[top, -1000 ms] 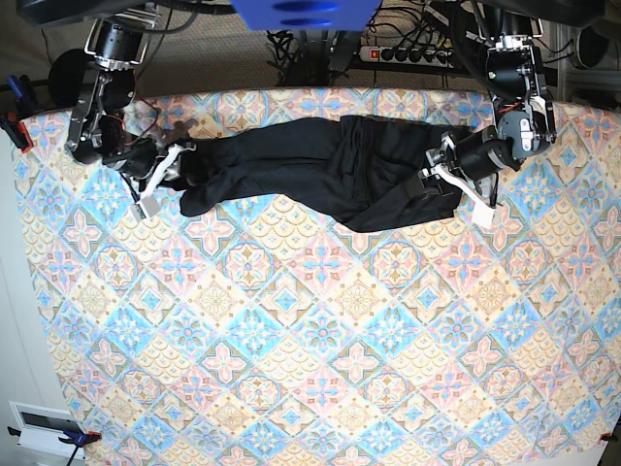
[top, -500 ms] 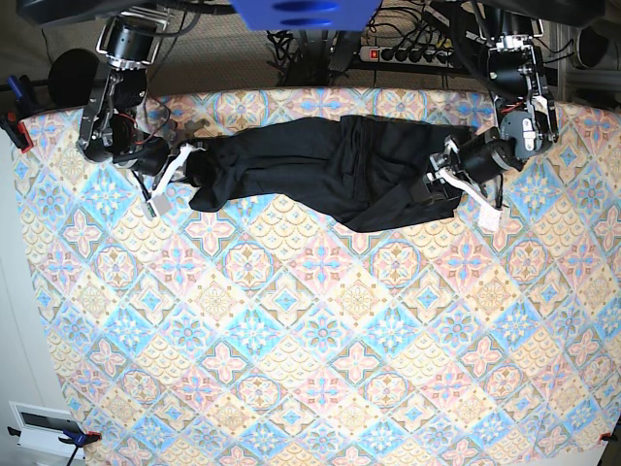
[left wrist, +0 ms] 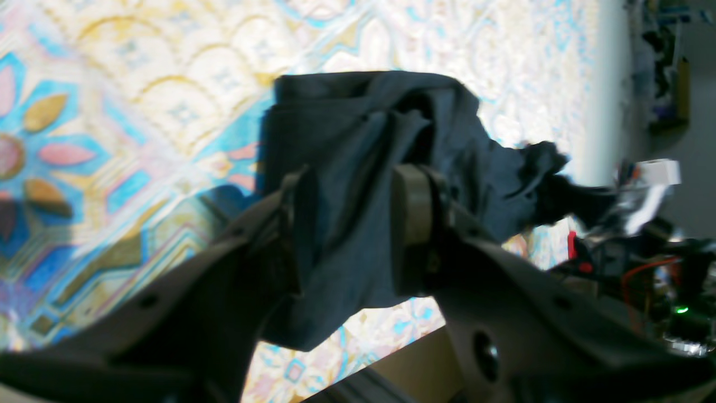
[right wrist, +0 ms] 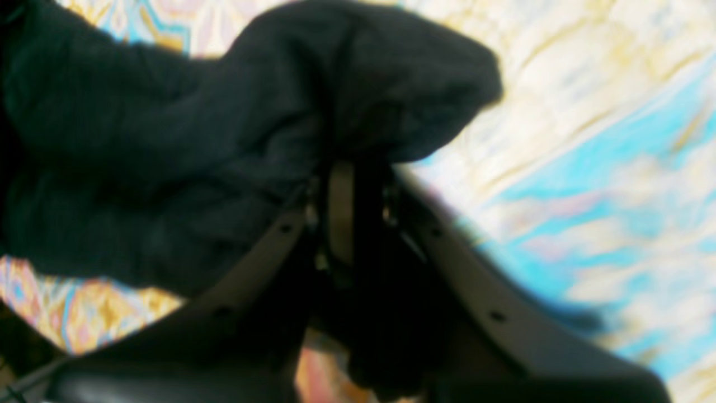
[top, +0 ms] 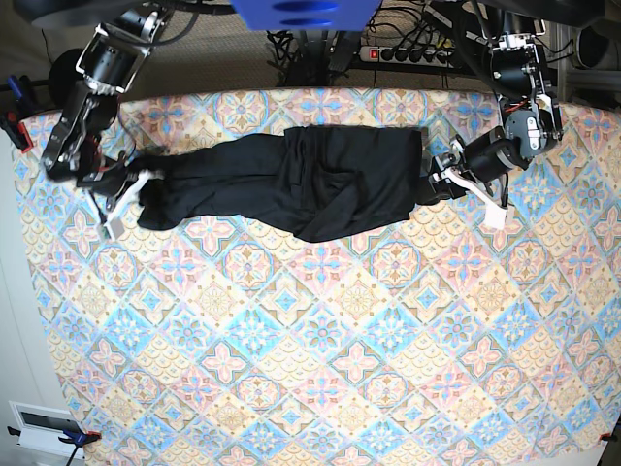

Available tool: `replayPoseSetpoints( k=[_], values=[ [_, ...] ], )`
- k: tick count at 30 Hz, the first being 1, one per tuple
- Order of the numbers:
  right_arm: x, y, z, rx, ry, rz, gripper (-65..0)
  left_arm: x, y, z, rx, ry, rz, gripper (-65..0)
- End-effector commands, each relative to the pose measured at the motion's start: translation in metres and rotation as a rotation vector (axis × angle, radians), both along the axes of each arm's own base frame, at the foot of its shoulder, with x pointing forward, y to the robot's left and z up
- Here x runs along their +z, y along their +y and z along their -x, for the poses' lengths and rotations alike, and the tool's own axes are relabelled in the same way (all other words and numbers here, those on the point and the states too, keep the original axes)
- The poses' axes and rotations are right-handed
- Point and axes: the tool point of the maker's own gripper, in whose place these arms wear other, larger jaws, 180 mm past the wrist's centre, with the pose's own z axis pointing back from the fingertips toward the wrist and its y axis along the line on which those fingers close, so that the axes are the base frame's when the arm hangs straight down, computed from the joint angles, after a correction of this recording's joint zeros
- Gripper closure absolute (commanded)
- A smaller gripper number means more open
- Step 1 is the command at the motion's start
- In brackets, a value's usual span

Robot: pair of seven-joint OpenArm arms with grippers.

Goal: Layout the t-shirt on the table in an organized manner, then fold the t-shirt properly
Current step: 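Fold the held end with the right gripper over onto the shirt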

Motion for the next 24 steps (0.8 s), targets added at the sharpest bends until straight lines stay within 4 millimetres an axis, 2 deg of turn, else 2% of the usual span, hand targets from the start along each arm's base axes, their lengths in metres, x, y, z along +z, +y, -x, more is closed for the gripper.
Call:
replayPoseSetpoints(
  k=[1,6,10,13,17,21,24],
  values=[
    [0.026,-0.009,-0.022,-0.009,-0.096,0.009,0.0,0.01,0.0,-0.005,-0.006,-0.037,0.002,-20.7],
    [0.045,-0.018,-0.039,-0.009,-0.145,0.036,0.0,0.007,0.0,-0.003,-0.01,-0.027,0.0,-20.7],
    [0.049,-0.018,-0.04,-0.006,-0.155,0.037,0.0,-0.001,0.004,0.001,-0.005,-0.008,-0.051,-20.7],
    [0.062,-0.012,-0.045,0.007,-0.201,0.025,0.0,-0.011,0.002,0.004,-0.001,0.017,-0.064,-20.7],
    [0.089,0.0,-0.052,0.035,-0.29,-0.002,0.0,-0.034,-0.002,0.012,-0.008,0.09,-0.047,-20.7],
    [0.097,0.052,-0.058,0.127,-0.336,-0.051,0.0,-0.041,-0.009,0.016,-0.023,0.113,-0.037,-20.7],
    [0.099,0.09,-0.053,0.181,-0.357,-0.091,0.0,-0.041,-0.009,0.016,-0.022,0.114,-0.037,-20.6]
  ],
)
